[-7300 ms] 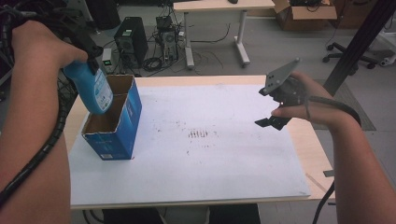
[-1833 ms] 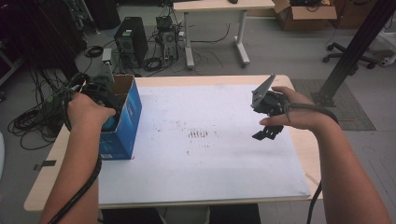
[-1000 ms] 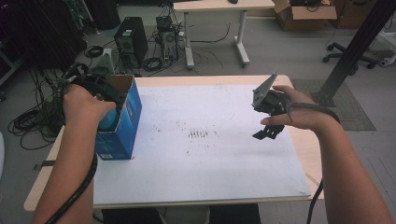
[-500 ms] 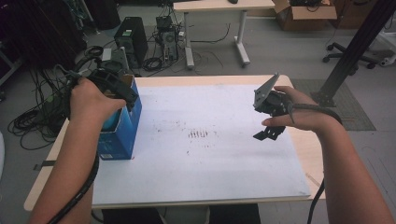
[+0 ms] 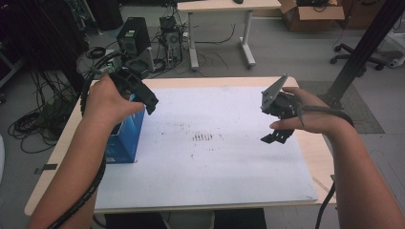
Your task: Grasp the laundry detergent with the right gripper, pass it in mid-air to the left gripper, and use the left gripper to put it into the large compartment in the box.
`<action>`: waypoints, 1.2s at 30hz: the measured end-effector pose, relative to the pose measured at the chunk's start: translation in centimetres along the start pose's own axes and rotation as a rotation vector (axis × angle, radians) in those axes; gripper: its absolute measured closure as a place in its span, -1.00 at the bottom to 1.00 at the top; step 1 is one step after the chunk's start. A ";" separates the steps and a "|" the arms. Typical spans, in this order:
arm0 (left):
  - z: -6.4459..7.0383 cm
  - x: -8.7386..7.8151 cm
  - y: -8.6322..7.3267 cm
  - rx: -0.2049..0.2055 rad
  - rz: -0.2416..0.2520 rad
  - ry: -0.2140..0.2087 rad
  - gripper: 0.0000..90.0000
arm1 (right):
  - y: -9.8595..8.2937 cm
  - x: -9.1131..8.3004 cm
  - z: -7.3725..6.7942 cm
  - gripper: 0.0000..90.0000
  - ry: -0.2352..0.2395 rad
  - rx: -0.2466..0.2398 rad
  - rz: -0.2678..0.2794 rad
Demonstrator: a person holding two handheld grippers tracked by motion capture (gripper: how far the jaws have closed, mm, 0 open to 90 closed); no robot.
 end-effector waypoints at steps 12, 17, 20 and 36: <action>4.2 -0.7 1.7 0.224 0.032 -0.205 -1.00 | 0.3 0.0 -0.6 -0.93 0.015 -0.022 -0.019; 6.1 -0.8 2.0 0.357 0.047 -0.311 -1.00 | 0.5 0.0 -0.8 -0.93 0.021 -0.034 -0.021; 7.0 -0.8 1.9 0.435 0.041 -0.351 -1.00 | 0.6 0.1 -1.1 -0.93 0.028 -0.048 -0.023; 9.9 0.2 0.9 0.705 -0.070 -0.385 -1.00 | 1.2 0.2 -2.1 -0.93 0.064 -0.074 -0.075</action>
Point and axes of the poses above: each handheld gripper's, and its own axes: x roughly forward along the jaws, y roughly out of its top, z roughly to its right, the point moved 4 cm from there along x, roughly forward along the jaws, and after that the axes turned 11 degrees about z, right-handed, at the moved point
